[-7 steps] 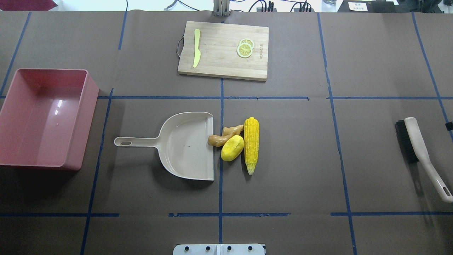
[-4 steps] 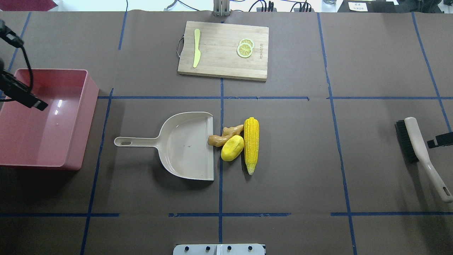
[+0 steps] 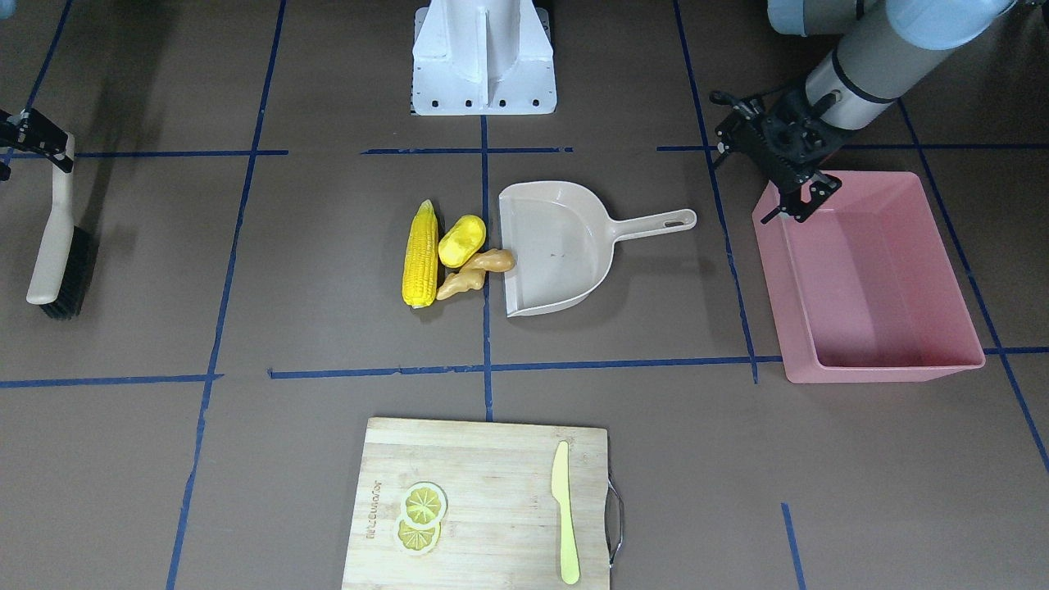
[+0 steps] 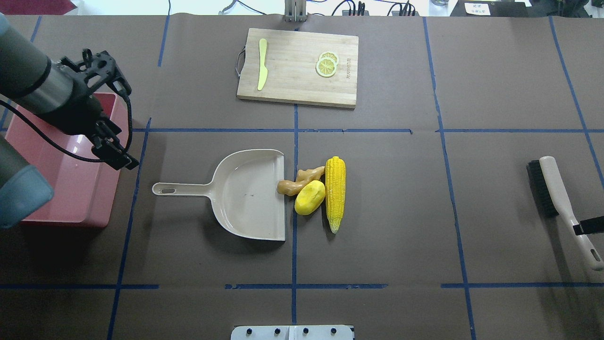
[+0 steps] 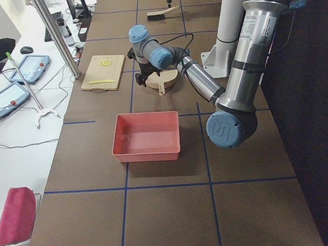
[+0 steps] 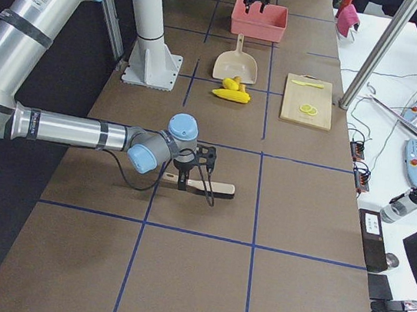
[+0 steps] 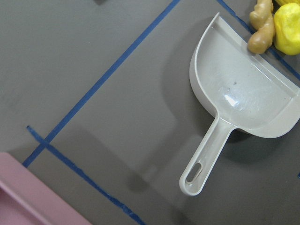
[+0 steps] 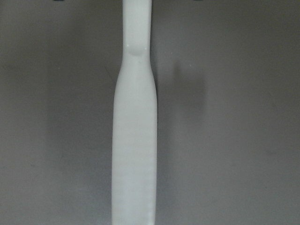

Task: Sweep and dump trash into bin
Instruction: 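Grasp the beige dustpan handle with left gripper while right grasps the brush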

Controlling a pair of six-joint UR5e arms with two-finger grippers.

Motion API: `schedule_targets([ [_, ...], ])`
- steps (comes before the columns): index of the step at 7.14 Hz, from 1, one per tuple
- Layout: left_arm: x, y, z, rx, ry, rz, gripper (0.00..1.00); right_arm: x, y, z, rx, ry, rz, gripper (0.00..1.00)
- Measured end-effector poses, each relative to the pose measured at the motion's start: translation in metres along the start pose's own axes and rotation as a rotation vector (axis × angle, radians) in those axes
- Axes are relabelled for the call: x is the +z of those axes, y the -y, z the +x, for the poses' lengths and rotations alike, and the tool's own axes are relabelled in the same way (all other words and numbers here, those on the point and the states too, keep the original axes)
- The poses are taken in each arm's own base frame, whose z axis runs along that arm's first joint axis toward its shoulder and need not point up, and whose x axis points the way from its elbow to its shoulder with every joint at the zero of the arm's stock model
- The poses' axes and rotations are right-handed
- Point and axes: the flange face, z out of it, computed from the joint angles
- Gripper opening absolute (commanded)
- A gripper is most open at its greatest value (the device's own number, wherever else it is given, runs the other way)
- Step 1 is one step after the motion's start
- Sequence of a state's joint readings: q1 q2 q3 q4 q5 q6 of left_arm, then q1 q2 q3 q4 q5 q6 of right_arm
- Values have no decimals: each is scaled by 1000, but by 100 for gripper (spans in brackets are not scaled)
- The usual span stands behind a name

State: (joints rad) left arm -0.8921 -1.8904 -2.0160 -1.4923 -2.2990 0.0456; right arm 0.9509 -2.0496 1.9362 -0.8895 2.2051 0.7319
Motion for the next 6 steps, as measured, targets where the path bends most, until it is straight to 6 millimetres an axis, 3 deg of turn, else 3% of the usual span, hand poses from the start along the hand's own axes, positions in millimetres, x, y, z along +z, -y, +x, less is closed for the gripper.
schedule_targets([
  [2,20,11,22,62,-16,-20,100,12,-9,-4,-21,-11,-37,94],
  [3,26,14,29,76,-22,-24,100,19,-11,-6,-33,-26,-43,89],
  [6,38,23,41,114,31,-31,100,38,-14,-11,-73,-67,-53,33],
])
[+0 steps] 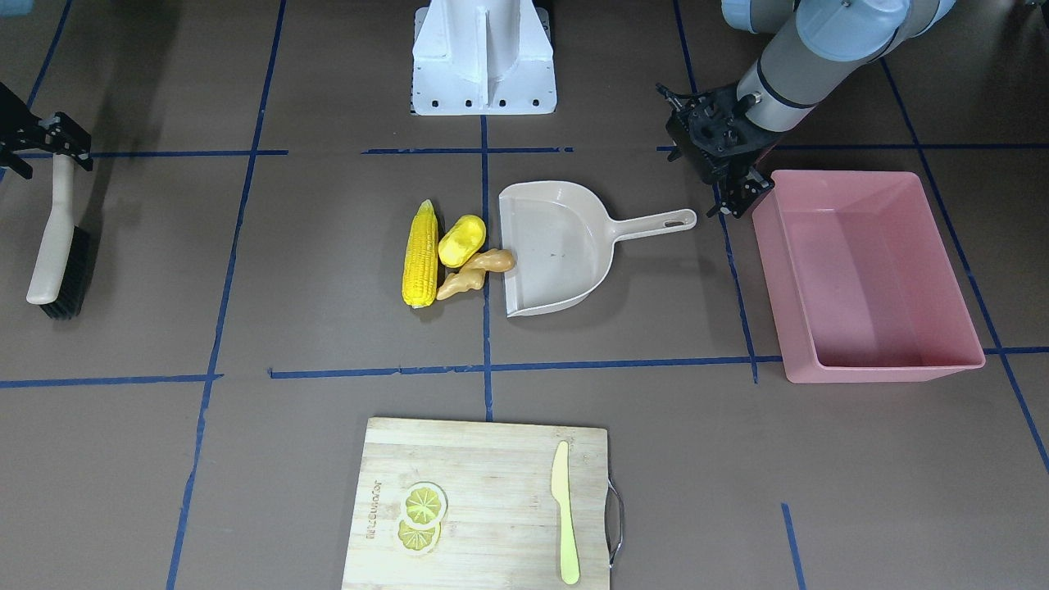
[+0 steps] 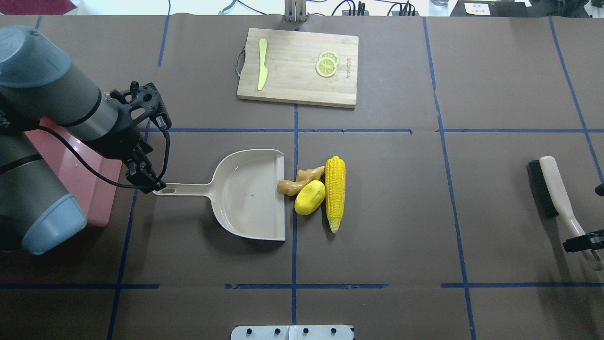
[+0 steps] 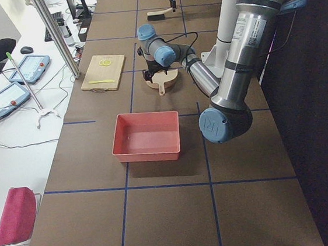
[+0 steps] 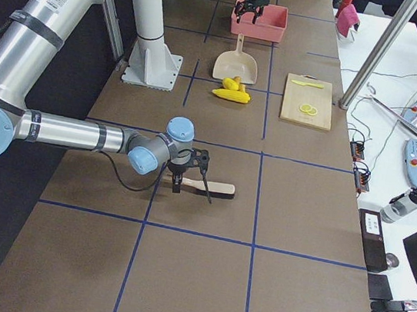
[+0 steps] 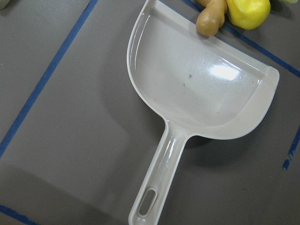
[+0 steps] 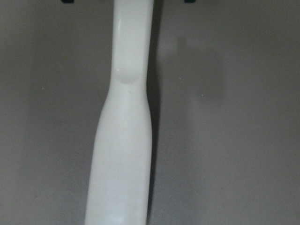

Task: Sweep and dump trash into bin
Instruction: 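Grasp the beige dustpan handle with left gripper while right grasps the brush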

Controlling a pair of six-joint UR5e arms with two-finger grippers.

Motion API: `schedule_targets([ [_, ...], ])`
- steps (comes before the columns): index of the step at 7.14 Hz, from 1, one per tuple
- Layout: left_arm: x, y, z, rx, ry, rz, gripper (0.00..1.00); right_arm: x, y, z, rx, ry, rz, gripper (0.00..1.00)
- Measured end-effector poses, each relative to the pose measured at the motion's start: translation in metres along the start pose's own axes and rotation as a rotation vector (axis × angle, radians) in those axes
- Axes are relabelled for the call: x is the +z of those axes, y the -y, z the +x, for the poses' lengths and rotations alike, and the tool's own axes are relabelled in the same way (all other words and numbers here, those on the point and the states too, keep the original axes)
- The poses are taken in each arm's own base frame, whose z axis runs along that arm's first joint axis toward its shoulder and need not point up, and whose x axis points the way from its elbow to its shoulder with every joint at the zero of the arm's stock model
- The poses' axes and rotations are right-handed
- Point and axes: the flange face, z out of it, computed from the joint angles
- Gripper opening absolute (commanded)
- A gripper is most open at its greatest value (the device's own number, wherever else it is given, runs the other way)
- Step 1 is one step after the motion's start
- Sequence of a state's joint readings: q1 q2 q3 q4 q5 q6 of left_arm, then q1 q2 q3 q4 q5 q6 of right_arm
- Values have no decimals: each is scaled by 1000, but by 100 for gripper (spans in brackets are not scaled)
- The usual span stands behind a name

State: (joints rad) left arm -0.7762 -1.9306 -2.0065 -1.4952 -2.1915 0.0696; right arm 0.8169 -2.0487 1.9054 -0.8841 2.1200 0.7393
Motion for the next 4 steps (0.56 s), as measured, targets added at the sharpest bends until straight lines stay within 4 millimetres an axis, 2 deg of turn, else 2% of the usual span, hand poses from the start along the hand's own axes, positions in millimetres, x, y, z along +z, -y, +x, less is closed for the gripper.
schedule_targets([
  [1,5,3,3,13,35,-6,100,2,-1,1,-2,-3,-4,15],
  [2,9,5,6,26,52,-10,100,4,-2,1,-1,-2,-9,3],
  [4,17,9,17,145,45,-20,100,0,-1,-4,-6,17,-12,0],
])
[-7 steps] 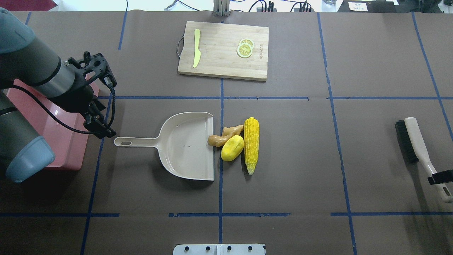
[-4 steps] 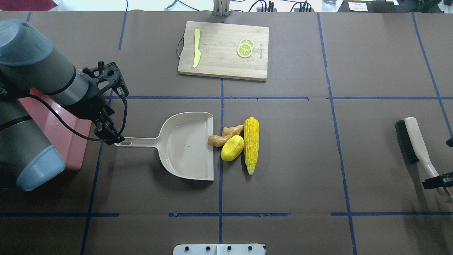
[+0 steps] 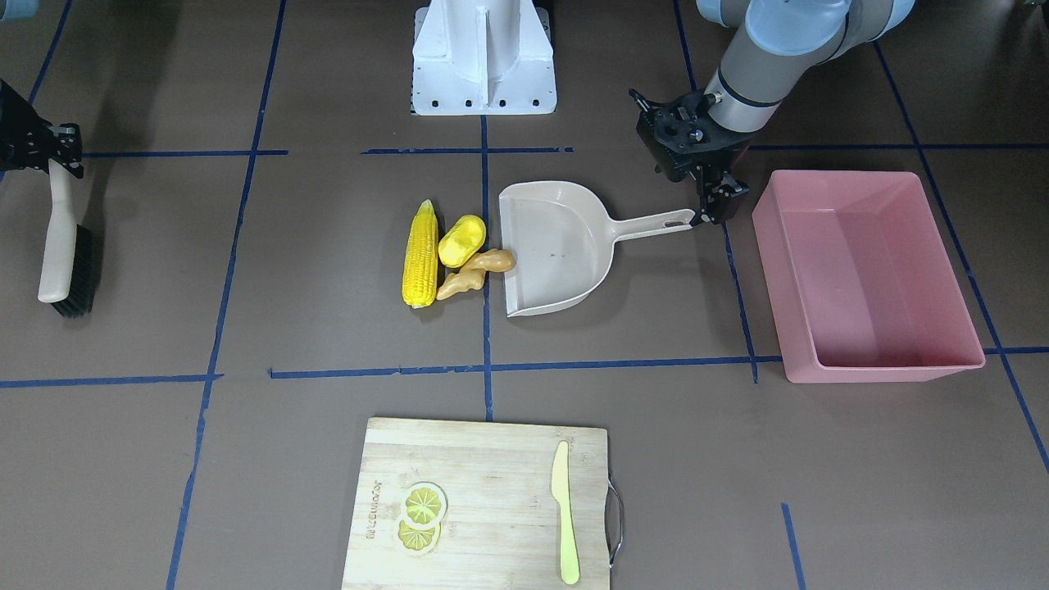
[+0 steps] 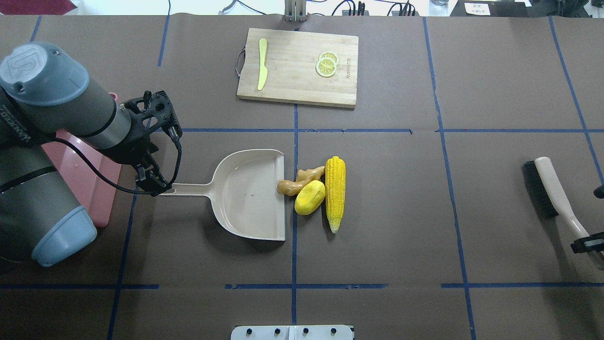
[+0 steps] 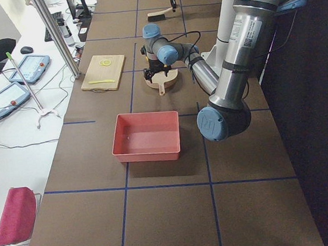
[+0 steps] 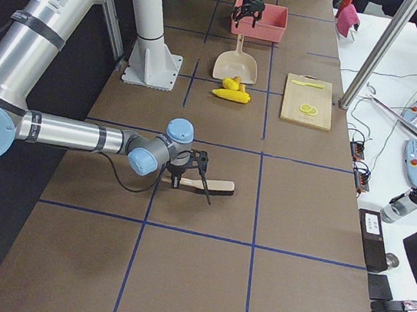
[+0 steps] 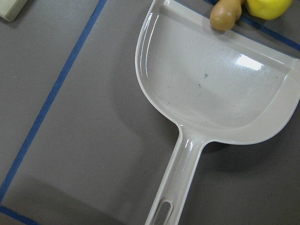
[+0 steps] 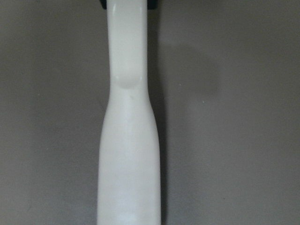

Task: Sweep and dump trash into bin
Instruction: 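Grasp the beige dustpan handle with left gripper while right grasps the brush, then carry the white brush with the right gripper toward the produce beside the dustpan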

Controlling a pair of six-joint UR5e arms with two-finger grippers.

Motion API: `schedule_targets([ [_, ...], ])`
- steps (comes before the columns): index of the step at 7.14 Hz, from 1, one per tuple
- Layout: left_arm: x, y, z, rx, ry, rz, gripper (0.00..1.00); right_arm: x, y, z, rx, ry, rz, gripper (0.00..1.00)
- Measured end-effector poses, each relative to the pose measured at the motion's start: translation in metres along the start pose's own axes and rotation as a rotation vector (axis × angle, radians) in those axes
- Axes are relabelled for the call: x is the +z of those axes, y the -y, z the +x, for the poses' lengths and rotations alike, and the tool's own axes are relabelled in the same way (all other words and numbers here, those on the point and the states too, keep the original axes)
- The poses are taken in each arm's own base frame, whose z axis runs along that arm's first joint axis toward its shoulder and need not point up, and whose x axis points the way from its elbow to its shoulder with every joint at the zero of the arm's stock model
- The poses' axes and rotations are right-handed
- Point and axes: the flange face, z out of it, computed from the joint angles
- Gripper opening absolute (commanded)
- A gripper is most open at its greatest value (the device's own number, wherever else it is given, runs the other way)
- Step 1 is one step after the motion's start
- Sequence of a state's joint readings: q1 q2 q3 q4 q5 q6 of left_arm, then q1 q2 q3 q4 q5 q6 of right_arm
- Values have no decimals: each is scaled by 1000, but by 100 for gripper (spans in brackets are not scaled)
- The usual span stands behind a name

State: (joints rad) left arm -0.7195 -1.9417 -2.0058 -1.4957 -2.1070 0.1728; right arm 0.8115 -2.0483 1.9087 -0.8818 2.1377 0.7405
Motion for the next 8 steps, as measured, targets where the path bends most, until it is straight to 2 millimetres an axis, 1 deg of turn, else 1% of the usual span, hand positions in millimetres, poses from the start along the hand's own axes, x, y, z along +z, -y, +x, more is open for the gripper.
schedule_targets([
  [2,12,3,7,183,-17,-14,98,-21,9,-27,-34,43,36,0],
  [3,23,6,7,244,-27,-23,98,-30,18,-43,-55,65,60,0],
  [4,36,11,3,277,-32,-25,98,-36,29,-61,-75,88,75,0],
  [6,57,17,2,302,-42,-21,98,-44,57,-109,-114,120,84,0],
  [7,63,17,3,306,-48,-26,98,-48,61,-126,-128,127,89,0],
  [8,68,18,2,304,-51,-31,98,-47,63,-147,-123,140,90,0],
])
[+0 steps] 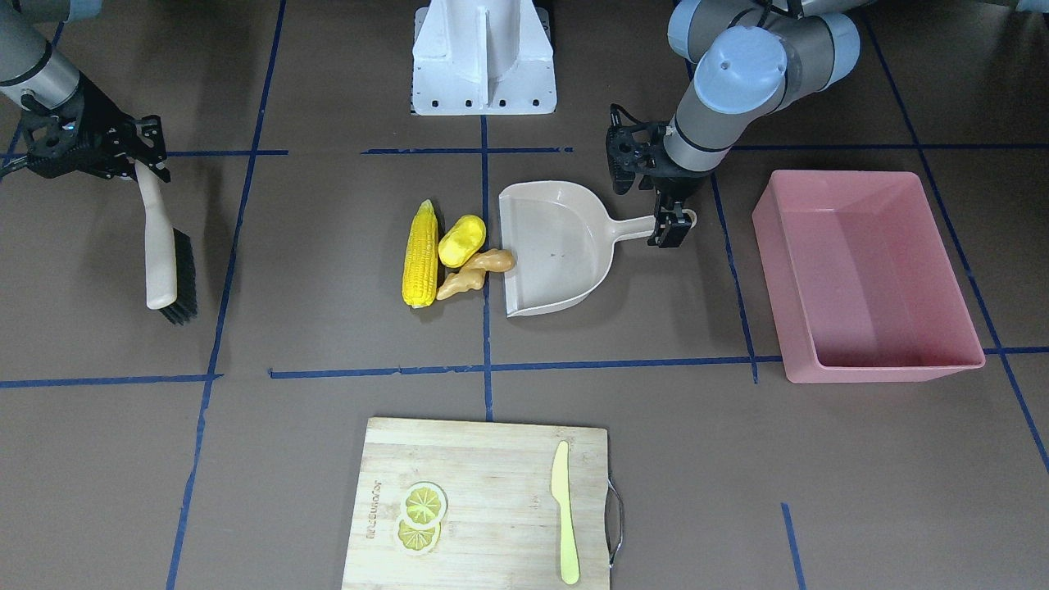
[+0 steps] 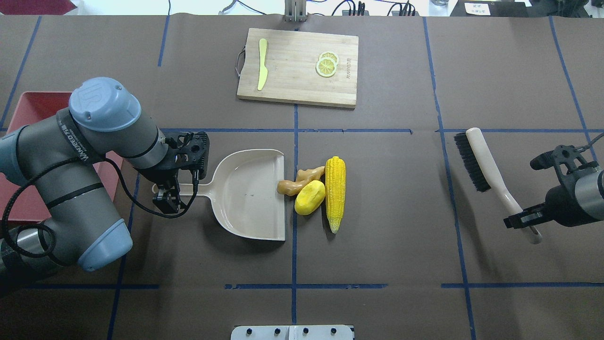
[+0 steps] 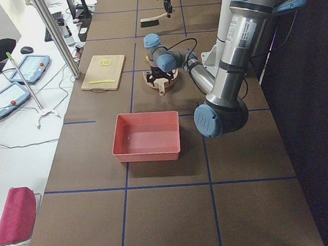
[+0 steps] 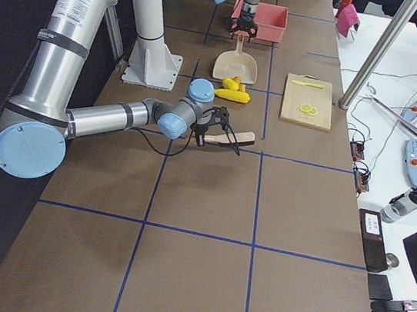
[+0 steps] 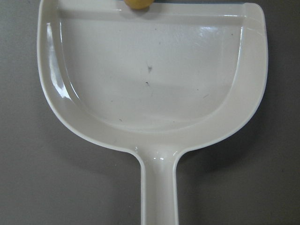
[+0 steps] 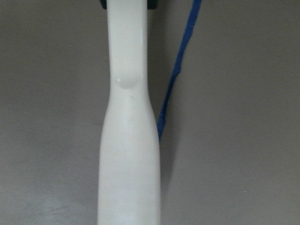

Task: Sweep and dump trash into bin
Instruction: 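Carry the white brush with the right gripper toward the produce beside the dustpan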

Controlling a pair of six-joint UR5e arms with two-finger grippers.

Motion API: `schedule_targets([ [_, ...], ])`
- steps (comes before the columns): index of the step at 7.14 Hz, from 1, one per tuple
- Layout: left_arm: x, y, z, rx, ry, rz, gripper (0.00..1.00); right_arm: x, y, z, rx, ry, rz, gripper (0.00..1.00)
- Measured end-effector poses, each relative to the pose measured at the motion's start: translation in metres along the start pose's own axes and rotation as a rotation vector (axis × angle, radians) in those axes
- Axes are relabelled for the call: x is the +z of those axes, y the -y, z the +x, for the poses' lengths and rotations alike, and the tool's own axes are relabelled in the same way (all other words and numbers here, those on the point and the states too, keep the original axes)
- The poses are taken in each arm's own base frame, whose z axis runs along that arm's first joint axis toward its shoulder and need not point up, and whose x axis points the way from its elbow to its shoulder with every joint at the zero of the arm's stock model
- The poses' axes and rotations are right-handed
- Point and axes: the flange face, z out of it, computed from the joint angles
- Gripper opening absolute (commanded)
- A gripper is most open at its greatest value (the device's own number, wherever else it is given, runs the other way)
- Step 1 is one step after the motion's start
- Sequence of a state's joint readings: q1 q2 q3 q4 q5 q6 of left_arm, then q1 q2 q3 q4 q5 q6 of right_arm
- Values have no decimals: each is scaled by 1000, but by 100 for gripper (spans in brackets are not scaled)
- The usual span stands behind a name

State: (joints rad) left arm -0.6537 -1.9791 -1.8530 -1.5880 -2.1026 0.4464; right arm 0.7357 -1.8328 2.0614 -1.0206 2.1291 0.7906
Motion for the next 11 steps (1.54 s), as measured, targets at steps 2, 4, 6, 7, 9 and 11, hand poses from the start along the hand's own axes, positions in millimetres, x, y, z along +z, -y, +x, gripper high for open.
schedule_targets([
  [2,5,-3,-1,-6,4,-13,98,15,4,-43,28,31,-6,0],
  [4,11,-3,1,-8,9,-27,97,22,8,-66,41,46,-5,0],
  [6,20,-5,-1,-13,2,-41,84,24,26,-93,79,46,-5,2],
  [7,24,-5,-2,-15,-3,-47,71,26,31,-107,96,43,-10,2],
  [9,30,-8,0,-8,-11,-55,40,36,28,-137,114,52,-23,1],
  [11,30,-10,0,-6,-9,-58,13,43,25,-162,125,72,-46,1],
])
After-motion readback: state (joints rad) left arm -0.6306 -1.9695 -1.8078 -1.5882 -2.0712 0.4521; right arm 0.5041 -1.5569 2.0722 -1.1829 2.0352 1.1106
